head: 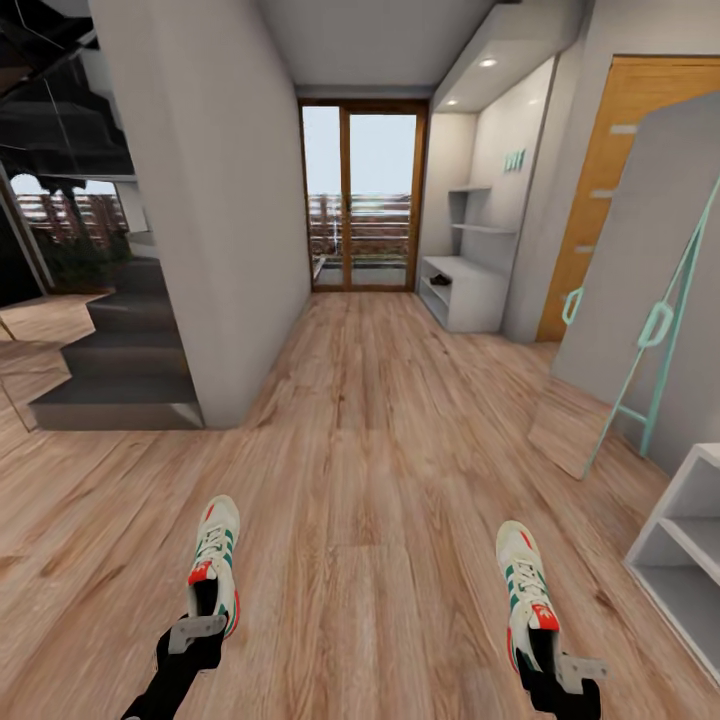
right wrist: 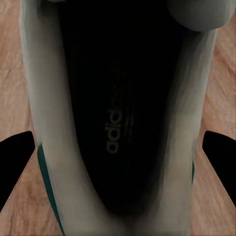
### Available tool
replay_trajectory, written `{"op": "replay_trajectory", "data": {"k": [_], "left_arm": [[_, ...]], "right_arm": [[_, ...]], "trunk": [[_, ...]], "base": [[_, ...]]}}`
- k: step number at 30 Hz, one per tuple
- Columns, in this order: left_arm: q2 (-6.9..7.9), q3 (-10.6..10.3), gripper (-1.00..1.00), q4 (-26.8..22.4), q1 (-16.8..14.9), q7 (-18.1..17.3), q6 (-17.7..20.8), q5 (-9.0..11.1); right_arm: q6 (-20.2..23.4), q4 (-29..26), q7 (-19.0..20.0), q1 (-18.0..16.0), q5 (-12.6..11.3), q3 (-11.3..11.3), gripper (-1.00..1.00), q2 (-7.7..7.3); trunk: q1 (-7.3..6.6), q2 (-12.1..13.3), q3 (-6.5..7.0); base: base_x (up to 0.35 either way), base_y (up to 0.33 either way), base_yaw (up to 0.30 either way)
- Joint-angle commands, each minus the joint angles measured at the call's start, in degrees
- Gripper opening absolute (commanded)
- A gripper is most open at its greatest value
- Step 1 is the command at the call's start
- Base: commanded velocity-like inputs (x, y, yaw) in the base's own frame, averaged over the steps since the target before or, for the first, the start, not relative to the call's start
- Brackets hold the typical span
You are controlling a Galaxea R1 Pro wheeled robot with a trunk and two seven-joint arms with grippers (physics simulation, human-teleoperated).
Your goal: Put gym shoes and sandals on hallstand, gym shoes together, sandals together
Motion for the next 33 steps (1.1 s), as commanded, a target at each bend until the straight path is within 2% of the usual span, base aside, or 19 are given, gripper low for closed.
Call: {"op": "replay_trajectory", "data": {"k": [1, 33], "left_arm": [[-0.04, 0.4, -1.0, 0.0, 0.0, -0.6, -0.1, 0.2], [-0.04, 0.3, -1.0, 0.0, 0.0, -0.6, -0.1, 0.1]], "right_arm": [[-0.2, 0.0, 0.5, 0.0, -0.5, -0.1, -1.0, 0.0], [-0.1, 0.0, 0.5, -0.1, -0.5, -0.1, -1.0, -0.01]], "trunk": [[0.02, 0.0, -0.05], [0.02, 0.0, -0.05]], "base": [[0.339, 0.0, 0.0], [0.339, 0.0, 0.0]]}}
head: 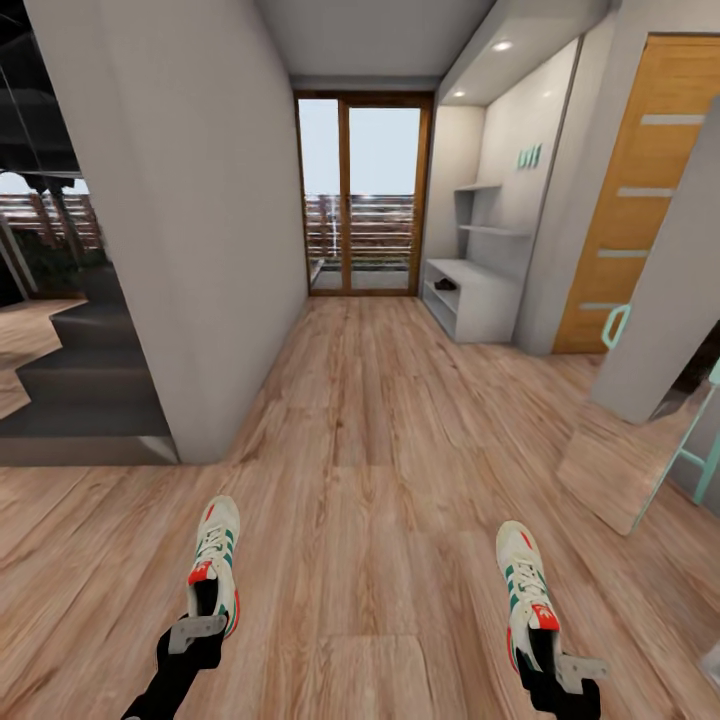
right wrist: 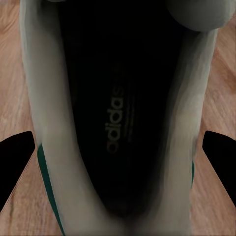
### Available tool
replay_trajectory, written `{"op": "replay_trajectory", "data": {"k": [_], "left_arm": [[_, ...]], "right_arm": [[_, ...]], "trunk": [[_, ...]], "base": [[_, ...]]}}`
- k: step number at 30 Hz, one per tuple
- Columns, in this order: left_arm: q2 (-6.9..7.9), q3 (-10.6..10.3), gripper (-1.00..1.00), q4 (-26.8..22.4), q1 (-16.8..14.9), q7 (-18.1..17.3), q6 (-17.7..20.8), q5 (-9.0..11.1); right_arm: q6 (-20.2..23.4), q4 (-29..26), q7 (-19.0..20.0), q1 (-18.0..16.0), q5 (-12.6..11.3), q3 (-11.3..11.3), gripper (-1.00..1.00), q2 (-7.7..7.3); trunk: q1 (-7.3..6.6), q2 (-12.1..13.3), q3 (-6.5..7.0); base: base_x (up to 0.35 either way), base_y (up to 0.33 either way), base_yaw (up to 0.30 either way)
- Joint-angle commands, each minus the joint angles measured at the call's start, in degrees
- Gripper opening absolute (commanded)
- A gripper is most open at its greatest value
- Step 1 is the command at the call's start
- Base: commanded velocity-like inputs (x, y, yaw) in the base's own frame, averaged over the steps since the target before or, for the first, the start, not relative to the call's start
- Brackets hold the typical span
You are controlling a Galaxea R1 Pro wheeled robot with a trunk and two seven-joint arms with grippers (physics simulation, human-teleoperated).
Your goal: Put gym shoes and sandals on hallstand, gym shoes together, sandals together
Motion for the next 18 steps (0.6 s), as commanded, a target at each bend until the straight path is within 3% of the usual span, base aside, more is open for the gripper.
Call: {"op": "replay_trajectory", "data": {"k": [1, 18], "left_arm": [[-0.04, 0.4, -1.0, 0.0, 0.0, -0.6, -0.1, 0.1], [-0.04, 0.4, -1.0, 0.0, 0.0, -0.6, -0.1, 0.2]], "right_arm": [[-0.2, 0.0, 0.5, 0.0, -0.5, -0.1, -1.0, 0.01], [-0.2, 0.0, 0.5, 0.0, -0.5, -0.1, -1.0, 0.0]], "trunk": [[0.02, 0.0, -0.05], [0.02, 0.0, -0.05]], "base": [[0.339, 0.0, 0.0], [0.339, 0.0, 0.0]]}}
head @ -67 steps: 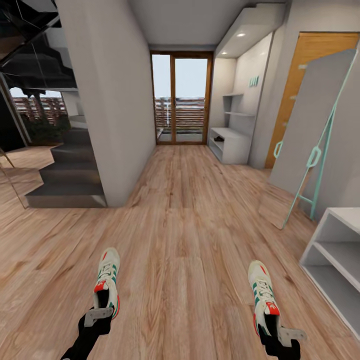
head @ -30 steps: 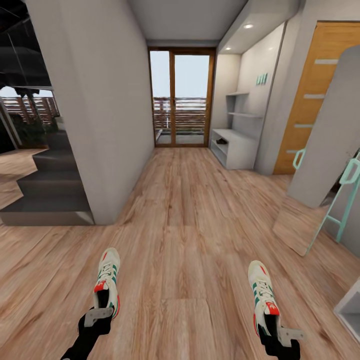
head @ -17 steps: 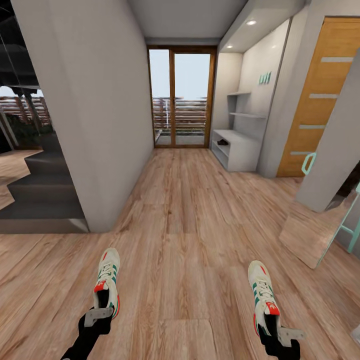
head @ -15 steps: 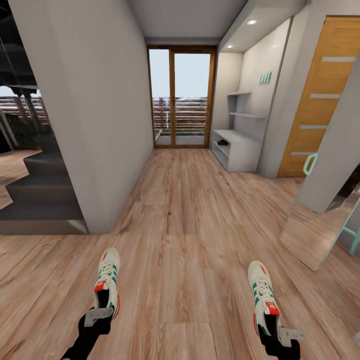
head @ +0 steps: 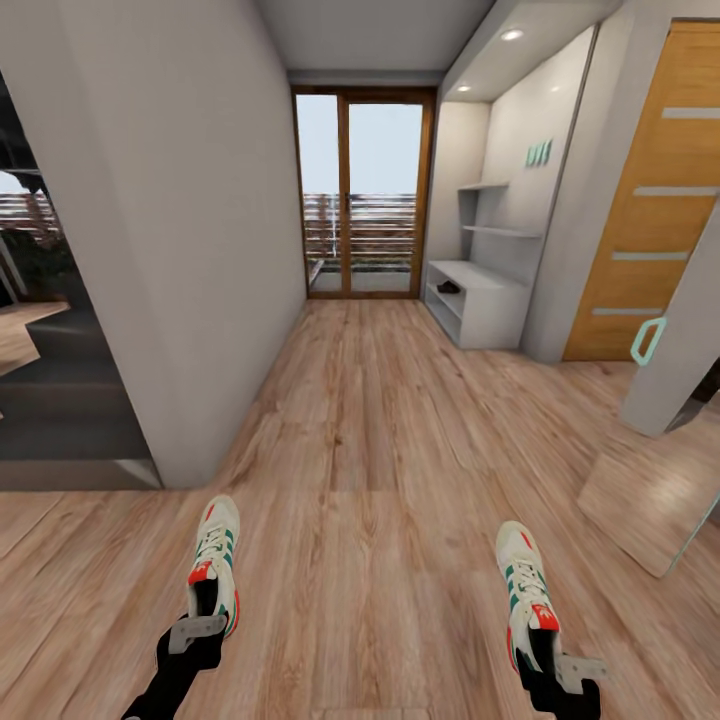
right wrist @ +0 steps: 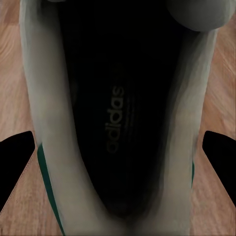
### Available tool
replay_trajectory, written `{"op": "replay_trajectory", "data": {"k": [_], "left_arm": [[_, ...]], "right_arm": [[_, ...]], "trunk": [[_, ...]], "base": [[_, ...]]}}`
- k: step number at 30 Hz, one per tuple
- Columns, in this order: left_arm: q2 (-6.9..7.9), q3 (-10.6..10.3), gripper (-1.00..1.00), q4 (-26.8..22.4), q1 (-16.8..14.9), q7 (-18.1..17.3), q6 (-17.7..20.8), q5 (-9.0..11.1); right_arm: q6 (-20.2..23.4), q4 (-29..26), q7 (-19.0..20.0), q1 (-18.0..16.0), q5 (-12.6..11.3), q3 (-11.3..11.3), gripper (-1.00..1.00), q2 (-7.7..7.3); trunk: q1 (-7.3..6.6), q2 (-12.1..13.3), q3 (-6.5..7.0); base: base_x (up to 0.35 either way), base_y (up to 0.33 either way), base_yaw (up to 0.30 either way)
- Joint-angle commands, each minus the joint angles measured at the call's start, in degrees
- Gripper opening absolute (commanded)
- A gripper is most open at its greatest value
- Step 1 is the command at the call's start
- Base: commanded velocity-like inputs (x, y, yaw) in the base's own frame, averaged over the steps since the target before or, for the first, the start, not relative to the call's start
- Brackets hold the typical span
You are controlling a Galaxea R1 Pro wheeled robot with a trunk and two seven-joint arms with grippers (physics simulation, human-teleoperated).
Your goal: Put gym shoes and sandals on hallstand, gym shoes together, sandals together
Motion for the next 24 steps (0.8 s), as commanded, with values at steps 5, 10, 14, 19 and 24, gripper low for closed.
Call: {"op": "replay_trajectory", "data": {"k": [5, 10, 14, 19, 24], "left_arm": [[-0.04, 0.4, -1.0, 0.0, 0.0, -0.6, -0.1, 0.2], [-0.04, 0.4, -1.0, 0.0, 0.0, -0.6, -0.1, 0.2], [-0.04, 0.4, -1.0, 0.0, 0.0, -0.6, -0.1, 0.2], [-0.04, 0.4, -1.0, 0.0, 0.0, -0.6, -0.1, 0.2], [-0.04, 0.4, -1.0, 0.0, 0.0, -0.6, -0.1, 0.2]], "right_arm": [[-0.2, 0.0, 0.5, -0.1, -0.5, -0.1, -1.0, -0.03], [-0.2, 0.0, 0.5, -0.1, -0.5, -0.1, -1.0, 0.01], [-0.2, 0.0, 0.5, -0.1, -0.5, -0.1, -1.0, 0.01], [-0.2, 0.0, 0.5, -0.1, -0.5, -0.1, -1.0, 0.01], [-0.2, 0.0, 0.5, -0.1, -0.5, -0.1, -1.0, 0.01]], "trunk": [[0.02, 0.0, -0.05], [0.02, 0.0, -0.05], [0.02, 0.0, -0.05], [0.02, 0.0, -0.05], [0.02, 0.0, -0.05]], "base": [[0.339, 0.0, 0.0], [0.339, 0.0, 0.0], [0.339, 0.0, 0.0], [0.339, 0.0, 0.0], [0.339, 0.0, 0.0]]}}
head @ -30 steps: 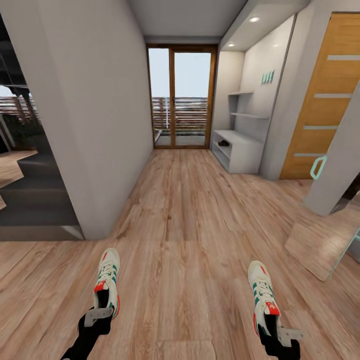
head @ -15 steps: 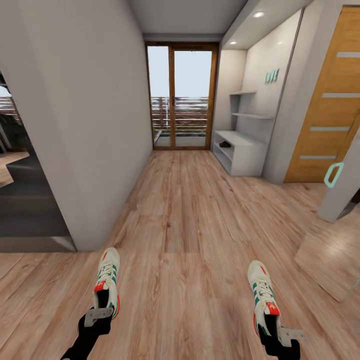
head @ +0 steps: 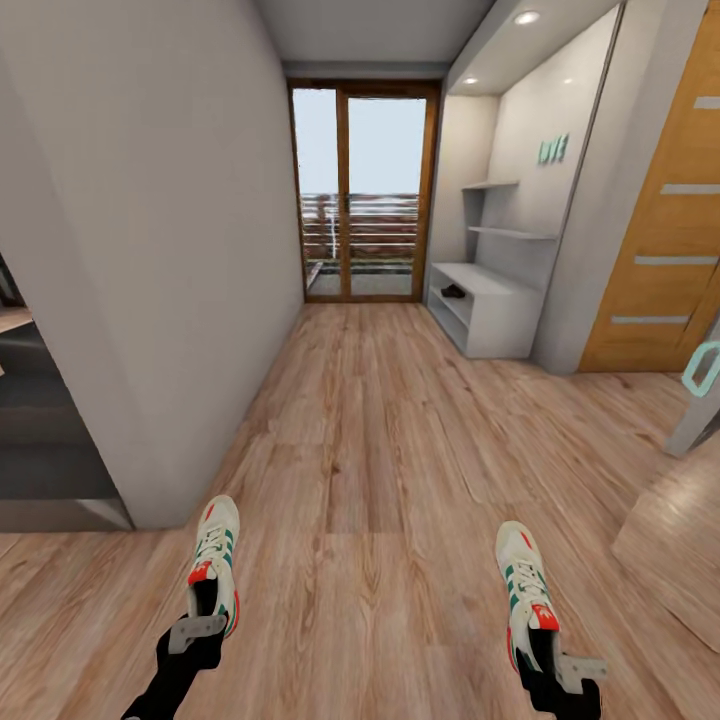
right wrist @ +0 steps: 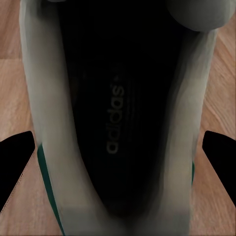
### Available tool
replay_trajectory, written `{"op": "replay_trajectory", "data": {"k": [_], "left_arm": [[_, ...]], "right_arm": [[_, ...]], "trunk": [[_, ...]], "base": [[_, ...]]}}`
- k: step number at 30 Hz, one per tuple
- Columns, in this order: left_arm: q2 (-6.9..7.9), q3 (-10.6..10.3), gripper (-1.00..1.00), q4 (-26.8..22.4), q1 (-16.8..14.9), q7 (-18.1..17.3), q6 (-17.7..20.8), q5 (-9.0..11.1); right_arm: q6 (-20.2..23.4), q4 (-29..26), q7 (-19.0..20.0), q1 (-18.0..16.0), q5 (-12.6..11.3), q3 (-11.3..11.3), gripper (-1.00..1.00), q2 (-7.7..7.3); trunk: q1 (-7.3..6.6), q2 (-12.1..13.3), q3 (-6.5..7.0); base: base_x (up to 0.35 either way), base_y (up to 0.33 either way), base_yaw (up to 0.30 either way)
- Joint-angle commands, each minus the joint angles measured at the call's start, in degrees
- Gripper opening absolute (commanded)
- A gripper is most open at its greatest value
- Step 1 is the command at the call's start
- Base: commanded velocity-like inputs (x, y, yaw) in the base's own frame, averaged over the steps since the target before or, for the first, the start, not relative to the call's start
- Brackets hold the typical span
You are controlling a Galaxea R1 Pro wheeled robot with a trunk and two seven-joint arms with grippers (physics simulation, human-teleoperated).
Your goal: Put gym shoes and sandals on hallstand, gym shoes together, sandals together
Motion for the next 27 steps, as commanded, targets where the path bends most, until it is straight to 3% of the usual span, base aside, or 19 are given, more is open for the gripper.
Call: {"op": "replay_trajectory", "data": {"k": [1, 27], "left_arm": [[-0.04, 0.3, -1.0, 0.0, 0.0, -0.6, -0.1, 0.2], [-0.04, 0.3, -1.0, 0.0, 0.0, -0.6, -0.1, 0.2]], "right_arm": [[-0.2, 0.0, 0.5, 0.0, -0.5, -0.1, -1.0, 0.0], [-0.2, 0.0, 0.5, -0.1, -0.6, -0.1, -1.0, -0.03]], "trunk": [[0.02, 0.0, -0.05], [0.02, 0.0, -0.05]], "base": [[0.339, 0.0, 0.0], [0.339, 0.0, 0.0]]}}
